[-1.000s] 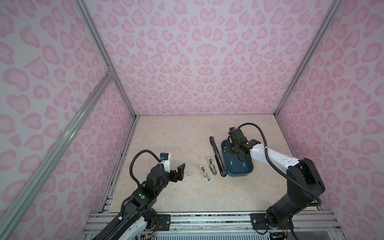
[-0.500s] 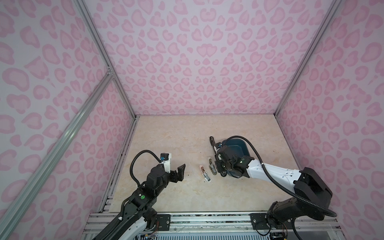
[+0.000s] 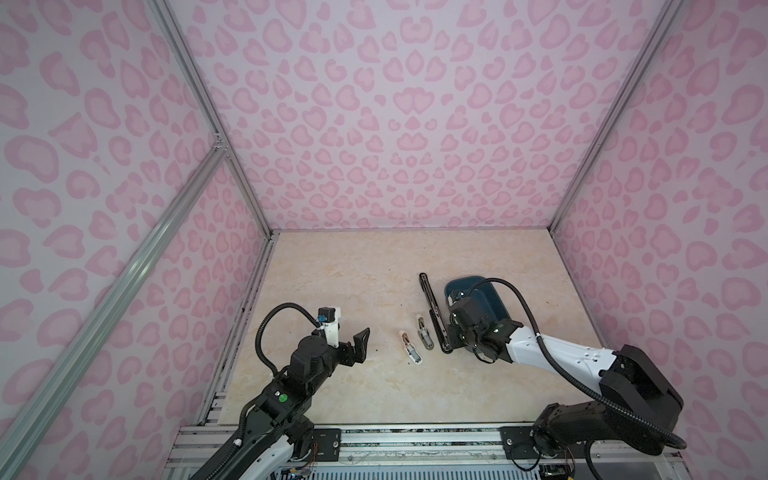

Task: Load the staples into the stapler

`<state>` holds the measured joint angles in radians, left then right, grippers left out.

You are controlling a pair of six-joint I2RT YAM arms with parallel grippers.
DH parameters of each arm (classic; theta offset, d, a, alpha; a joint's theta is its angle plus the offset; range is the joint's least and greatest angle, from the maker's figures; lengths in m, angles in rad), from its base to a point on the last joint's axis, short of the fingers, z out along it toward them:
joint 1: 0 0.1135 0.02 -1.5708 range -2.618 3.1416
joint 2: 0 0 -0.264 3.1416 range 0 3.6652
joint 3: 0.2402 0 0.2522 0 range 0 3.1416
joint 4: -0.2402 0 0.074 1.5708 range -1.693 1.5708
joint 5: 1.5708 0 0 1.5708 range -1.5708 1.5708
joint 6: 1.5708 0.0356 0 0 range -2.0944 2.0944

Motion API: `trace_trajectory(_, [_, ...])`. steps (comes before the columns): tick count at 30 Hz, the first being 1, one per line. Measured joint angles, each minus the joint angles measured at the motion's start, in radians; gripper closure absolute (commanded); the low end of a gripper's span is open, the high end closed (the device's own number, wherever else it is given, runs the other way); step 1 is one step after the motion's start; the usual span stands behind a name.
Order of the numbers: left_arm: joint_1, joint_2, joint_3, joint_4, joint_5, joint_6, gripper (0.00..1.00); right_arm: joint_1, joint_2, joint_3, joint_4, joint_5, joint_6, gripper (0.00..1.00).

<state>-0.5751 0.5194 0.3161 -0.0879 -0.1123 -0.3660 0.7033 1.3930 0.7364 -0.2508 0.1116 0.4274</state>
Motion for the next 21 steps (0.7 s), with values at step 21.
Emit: trace_trajectory(21, [0.000, -0.019, -0.009, -0.002, 0.000, 0.000, 0.04, 0.139, -0.020, -0.051, 0.149, 0.141, 0.084, 0.92])
